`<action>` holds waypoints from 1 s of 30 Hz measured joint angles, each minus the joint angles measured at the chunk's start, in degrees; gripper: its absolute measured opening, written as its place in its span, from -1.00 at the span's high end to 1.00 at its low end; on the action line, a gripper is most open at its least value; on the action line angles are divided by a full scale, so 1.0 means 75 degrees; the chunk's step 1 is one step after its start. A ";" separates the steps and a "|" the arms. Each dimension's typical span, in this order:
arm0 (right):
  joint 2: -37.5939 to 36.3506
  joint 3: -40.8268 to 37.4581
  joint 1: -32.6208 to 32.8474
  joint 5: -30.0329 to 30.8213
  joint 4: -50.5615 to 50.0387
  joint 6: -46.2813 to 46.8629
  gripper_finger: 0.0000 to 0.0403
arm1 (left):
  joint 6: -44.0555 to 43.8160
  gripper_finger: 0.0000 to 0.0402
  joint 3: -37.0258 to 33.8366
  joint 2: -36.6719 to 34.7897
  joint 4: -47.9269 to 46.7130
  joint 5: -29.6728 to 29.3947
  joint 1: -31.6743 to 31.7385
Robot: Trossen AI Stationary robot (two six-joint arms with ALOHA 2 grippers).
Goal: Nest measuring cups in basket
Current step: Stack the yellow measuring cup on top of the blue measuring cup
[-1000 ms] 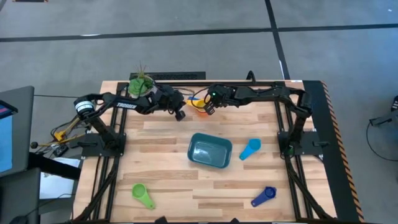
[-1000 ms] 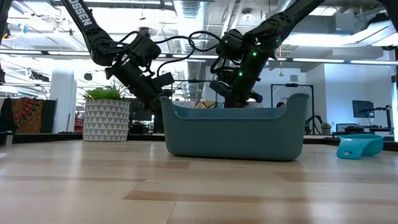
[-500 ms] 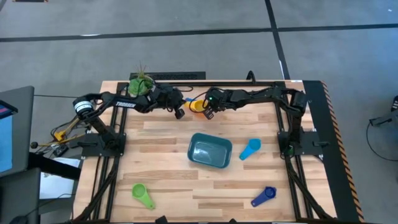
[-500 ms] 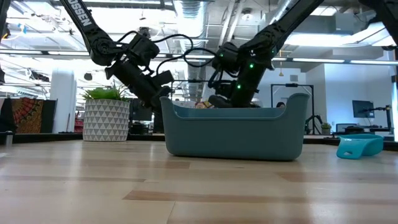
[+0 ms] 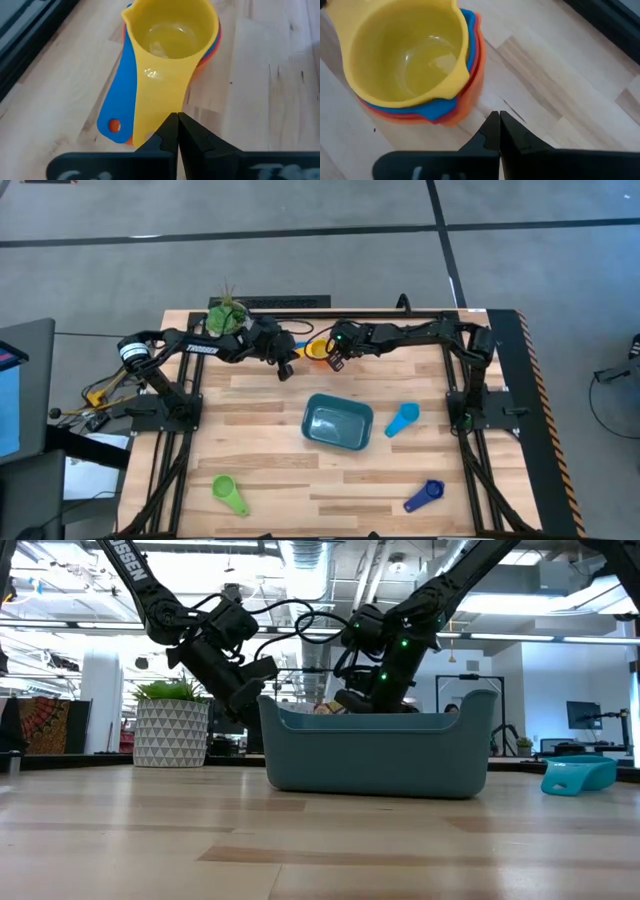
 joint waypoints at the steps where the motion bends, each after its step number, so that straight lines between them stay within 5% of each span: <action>1: 0.0000 0.0000 0.0000 0.0000 -0.0001 -0.0020 0.93 | 0.0003 1.00 0.0000 0.0000 0.0006 0.0000 0.0000; 12: 0.0000 0.0000 -0.0114 0.0000 0.0009 -0.0087 0.92 | 0.0253 1.00 0.0000 -0.0669 0.0134 -0.0015 0.0000; 19: 0.0000 0.0000 -0.0160 0.0000 0.0027 -0.0178 0.94 | 0.1223 1.00 0.0012 -0.0493 -0.0383 0.1596 -0.0070; 30: 0.0000 0.0000 -0.0140 -0.0026 0.0074 -0.0256 0.95 | 0.1473 1.00 -0.0003 0.0580 0.0316 -0.0354 0.0014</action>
